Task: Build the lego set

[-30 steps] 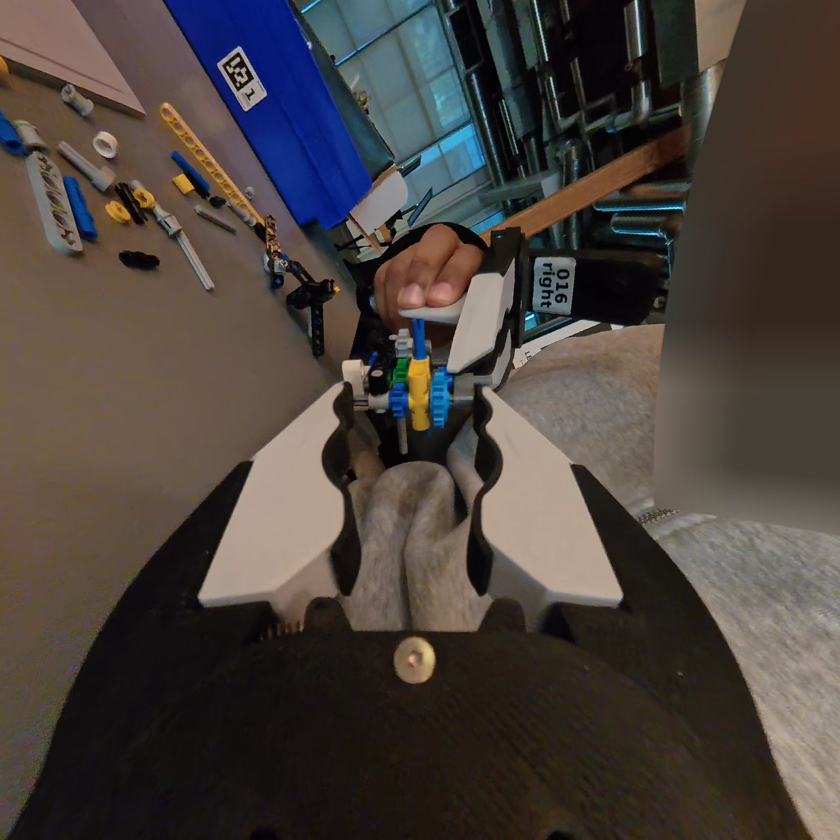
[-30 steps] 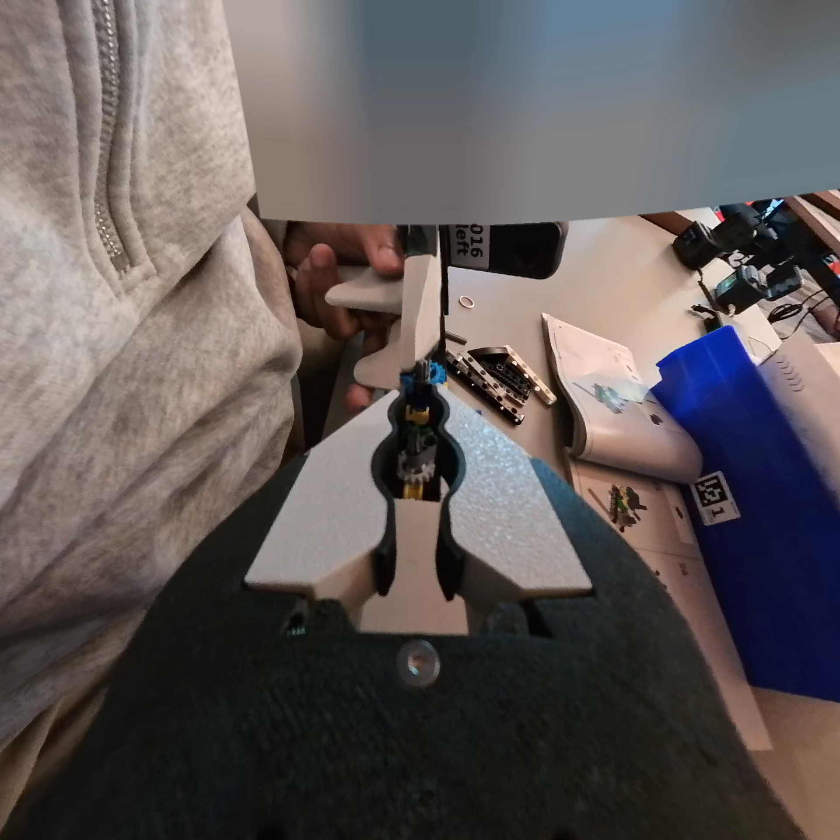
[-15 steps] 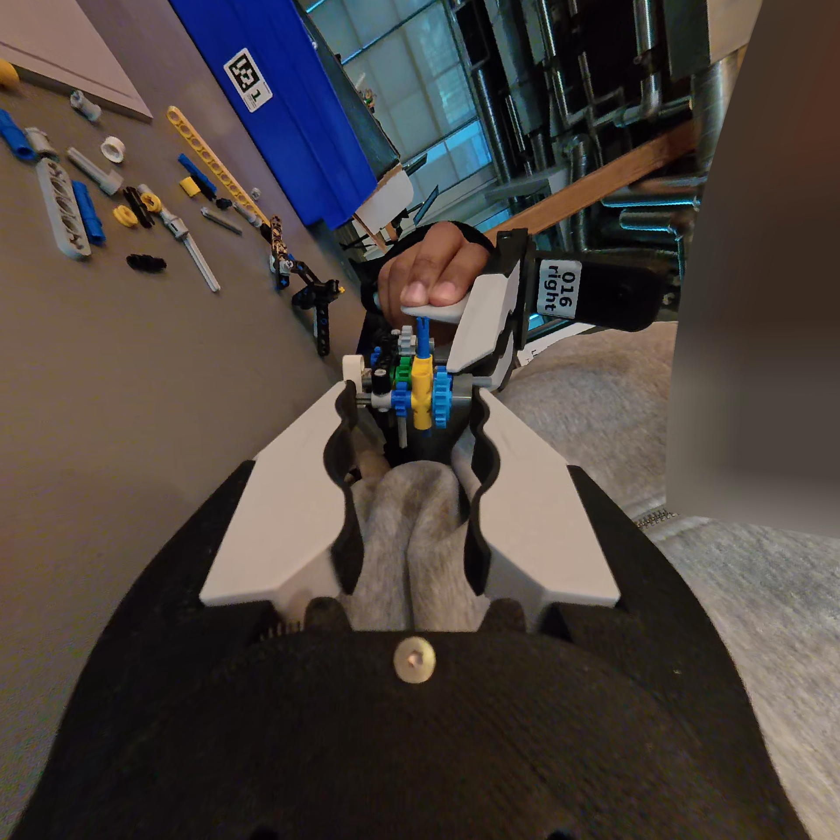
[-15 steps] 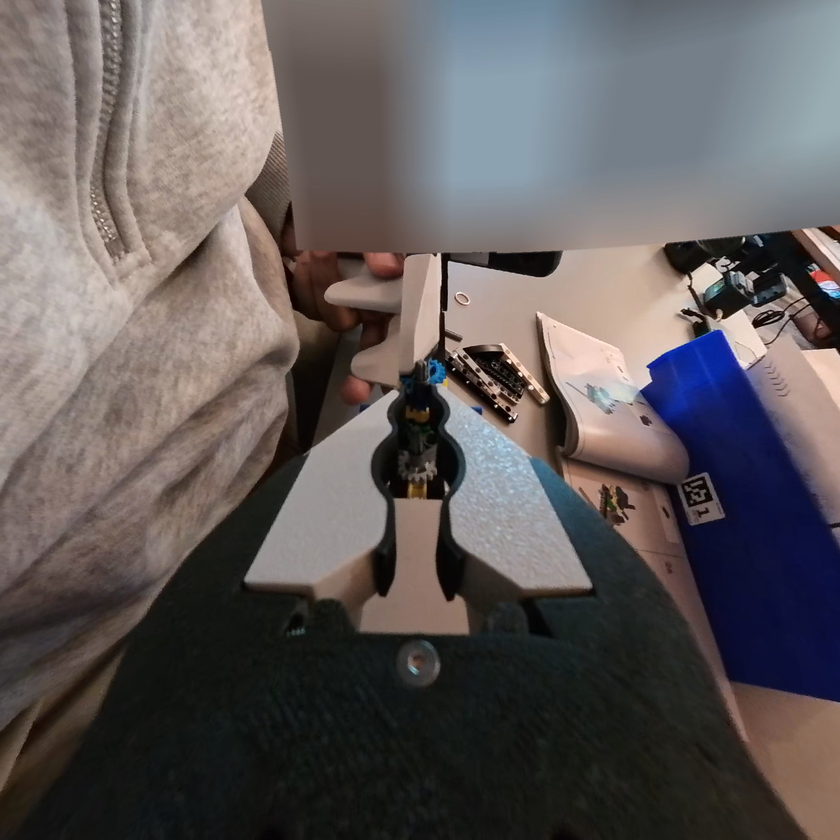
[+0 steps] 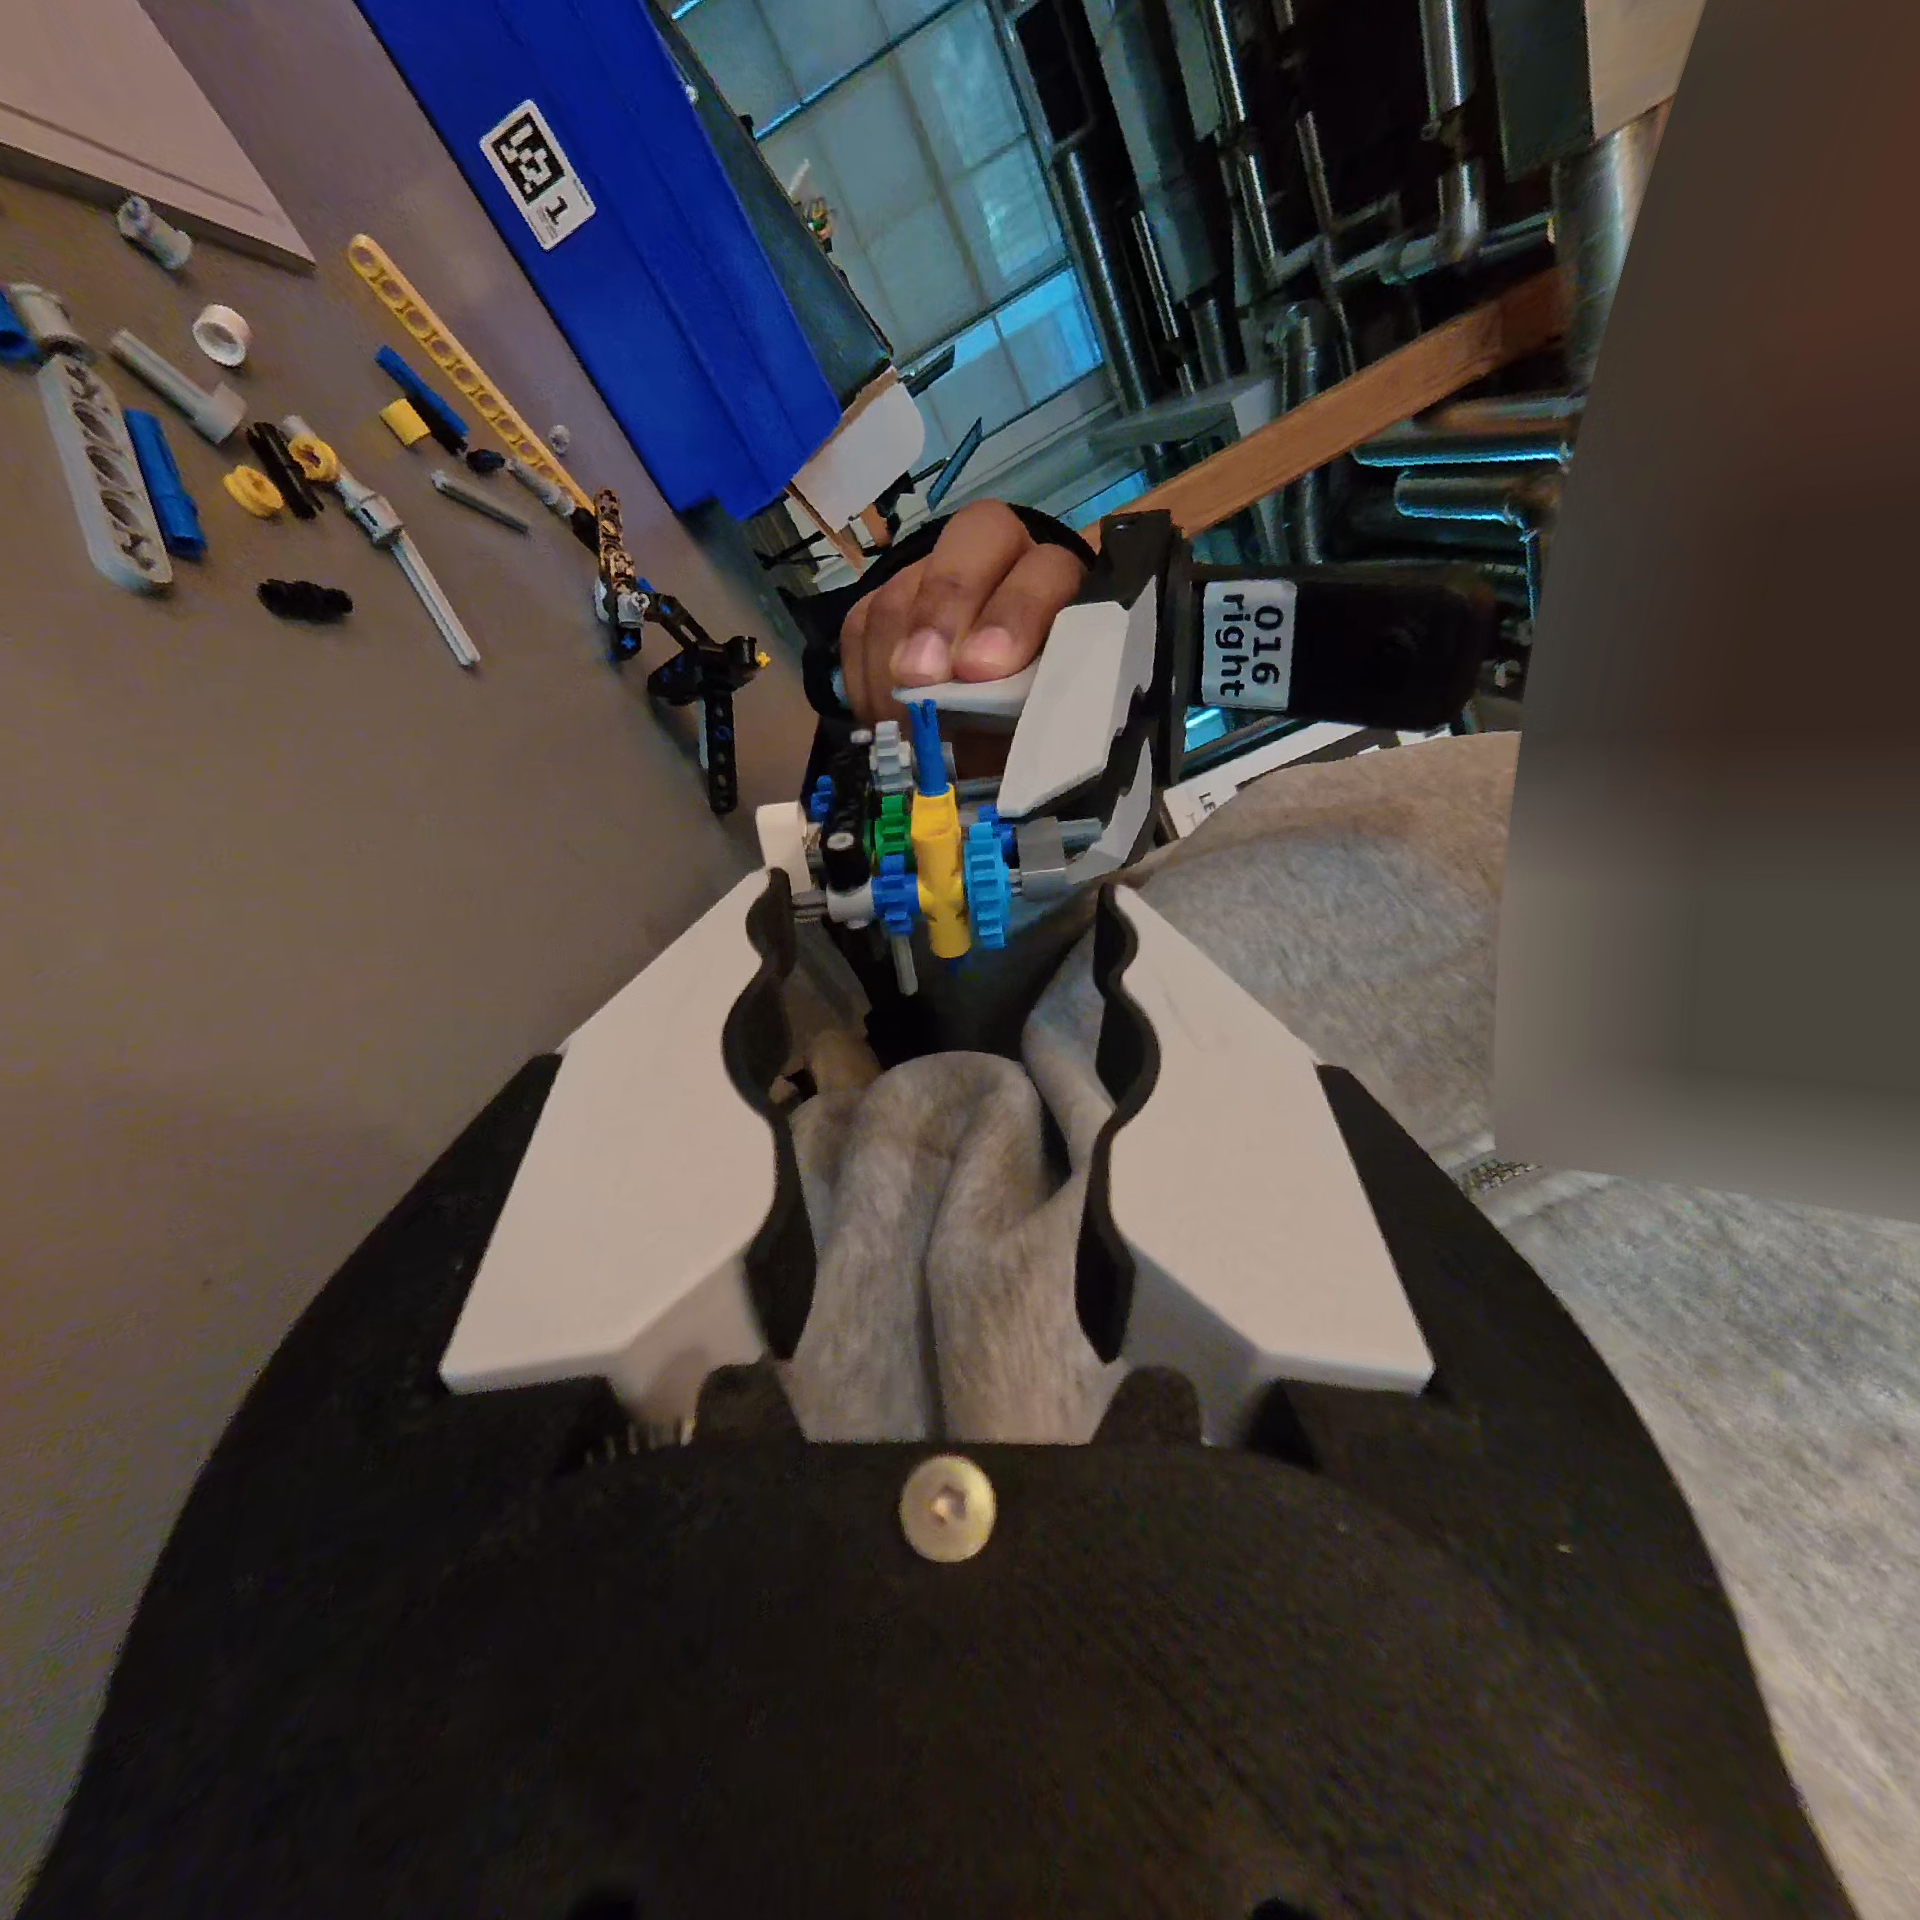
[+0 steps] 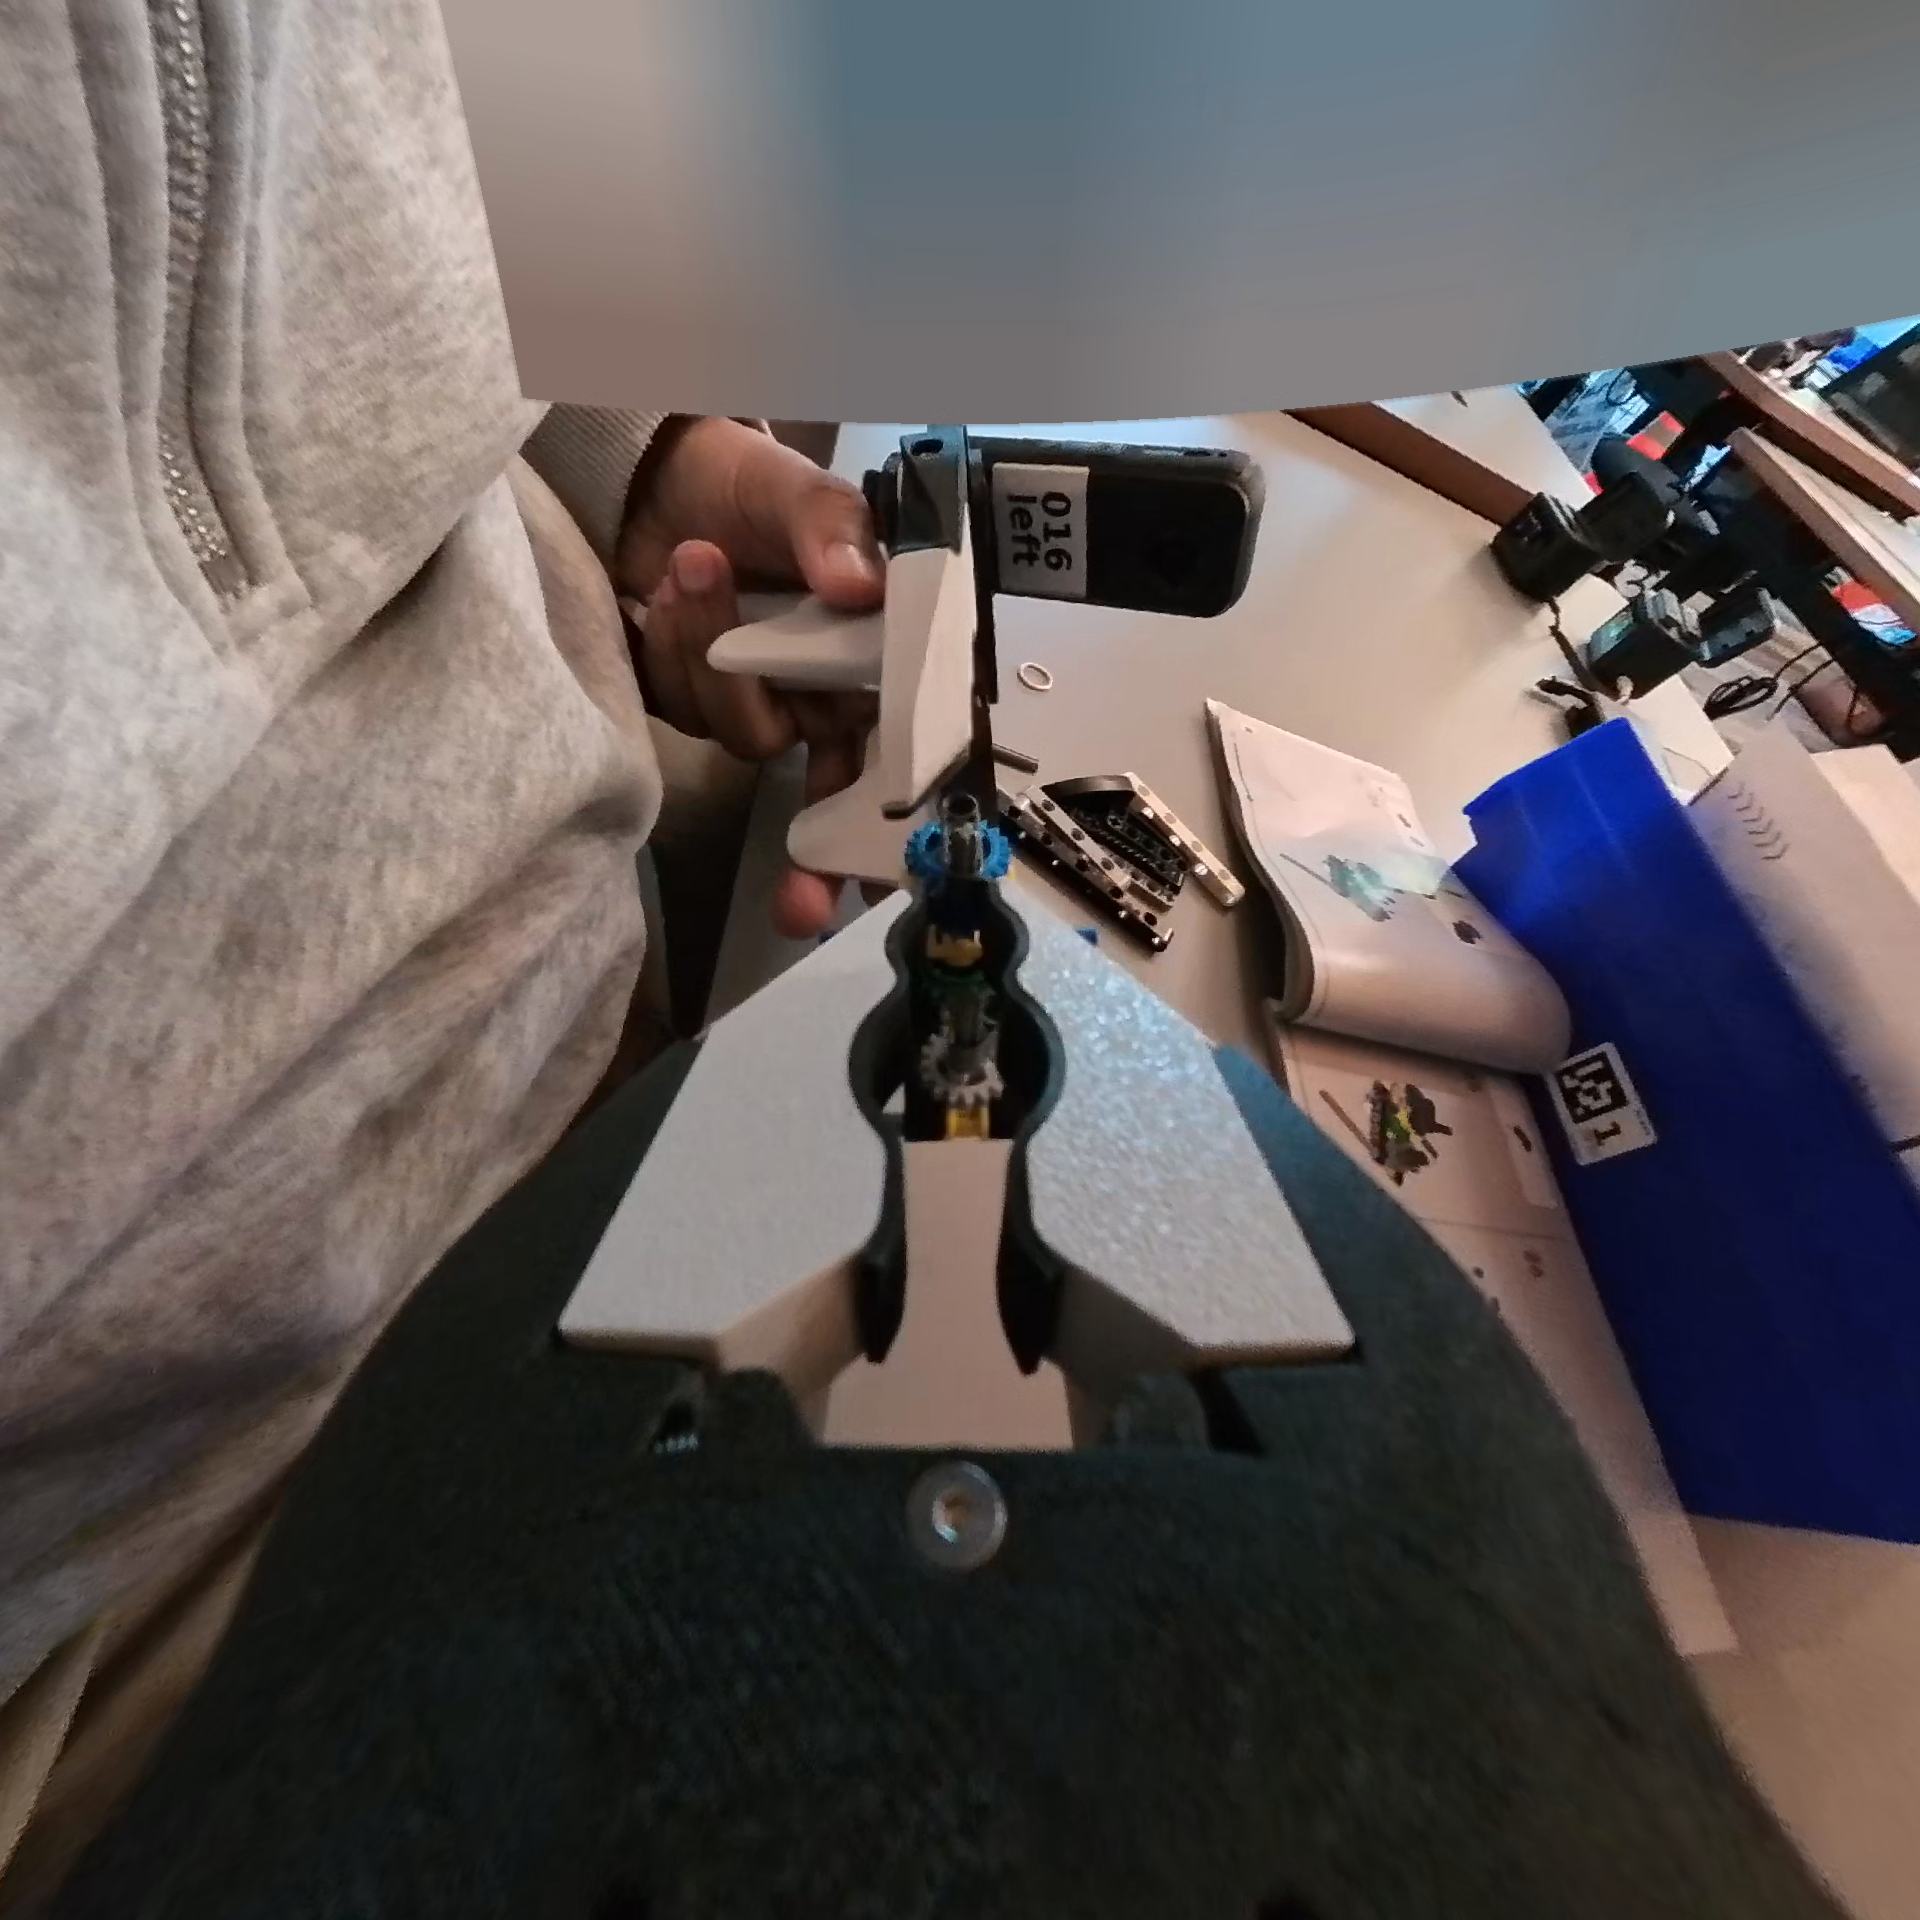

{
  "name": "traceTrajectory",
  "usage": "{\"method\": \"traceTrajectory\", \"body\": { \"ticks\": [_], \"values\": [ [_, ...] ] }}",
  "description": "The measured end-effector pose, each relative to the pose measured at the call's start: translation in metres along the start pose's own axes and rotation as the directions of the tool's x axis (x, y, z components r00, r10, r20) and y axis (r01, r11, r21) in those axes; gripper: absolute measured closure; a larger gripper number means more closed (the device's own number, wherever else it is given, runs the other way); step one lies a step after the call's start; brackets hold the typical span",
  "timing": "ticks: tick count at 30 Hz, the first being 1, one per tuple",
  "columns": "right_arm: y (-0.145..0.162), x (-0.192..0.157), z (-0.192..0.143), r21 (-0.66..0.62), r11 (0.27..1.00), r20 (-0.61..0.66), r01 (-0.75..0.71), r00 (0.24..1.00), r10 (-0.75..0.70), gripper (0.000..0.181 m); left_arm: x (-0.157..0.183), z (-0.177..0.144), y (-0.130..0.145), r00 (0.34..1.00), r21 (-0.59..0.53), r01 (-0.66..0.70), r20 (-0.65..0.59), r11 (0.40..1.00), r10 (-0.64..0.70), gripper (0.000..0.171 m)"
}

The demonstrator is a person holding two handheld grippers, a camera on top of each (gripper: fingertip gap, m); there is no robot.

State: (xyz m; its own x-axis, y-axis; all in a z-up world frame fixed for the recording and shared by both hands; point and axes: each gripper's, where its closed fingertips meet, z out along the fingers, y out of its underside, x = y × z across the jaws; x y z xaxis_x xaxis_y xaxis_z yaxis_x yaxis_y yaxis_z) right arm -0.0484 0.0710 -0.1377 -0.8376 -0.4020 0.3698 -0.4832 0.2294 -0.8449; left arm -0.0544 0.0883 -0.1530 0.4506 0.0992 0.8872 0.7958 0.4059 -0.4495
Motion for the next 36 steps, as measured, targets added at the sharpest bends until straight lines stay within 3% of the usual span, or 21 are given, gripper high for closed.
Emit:
{"method": "traceTrajectory", "body": {
  "ticks": [3,9,15,23,30,36],
  "values": [
    [0.001,0.000,0.000,0.009,1.000,0.003,-0.019,1.000,0.018,0.173,-0.003,0.000,0.001,1.000,-0.007,-0.006,0.022,1.000,0.006,0.124],
    [0.009,-0.001,0.001,-0.012,0.998,0.013,-0.058,0.998,0.058,0.173,-0.010,0.000,0.006,0.997,-0.044,-0.015,0.076,0.999,0.018,0.124],
    [0.026,-0.009,0.010,-0.081,0.991,0.032,-0.105,0.994,0.108,0.173,-0.029,0.002,0.021,0.964,-0.175,-0.100,0.228,0.979,0.139,0.114],
    [0.041,-0.013,0.013,-0.125,0.978,0.030,-0.165,0.985,0.170,0.173,-0.042,-0.009,0.012,0.891,-0.217,-0.219,0.352,0.951,0.285,0.115],
    [0.048,-0.010,0.013,-0.139,0.967,0.023,-0.211,0.976,0.217,0.173,-0.046,-0.020,0.004,0.857,-0.223,-0.273,0.385,0.936,0.342,0.118],
    [0.051,-0.009,0.011,-0.145,0.957,0.012,-0.250,0.967,0.254,0.173,-0.038,-0.011,0.003,0.869,-0.195,-0.314,0.334,0.929,0.364,0.120]
  ]
}}
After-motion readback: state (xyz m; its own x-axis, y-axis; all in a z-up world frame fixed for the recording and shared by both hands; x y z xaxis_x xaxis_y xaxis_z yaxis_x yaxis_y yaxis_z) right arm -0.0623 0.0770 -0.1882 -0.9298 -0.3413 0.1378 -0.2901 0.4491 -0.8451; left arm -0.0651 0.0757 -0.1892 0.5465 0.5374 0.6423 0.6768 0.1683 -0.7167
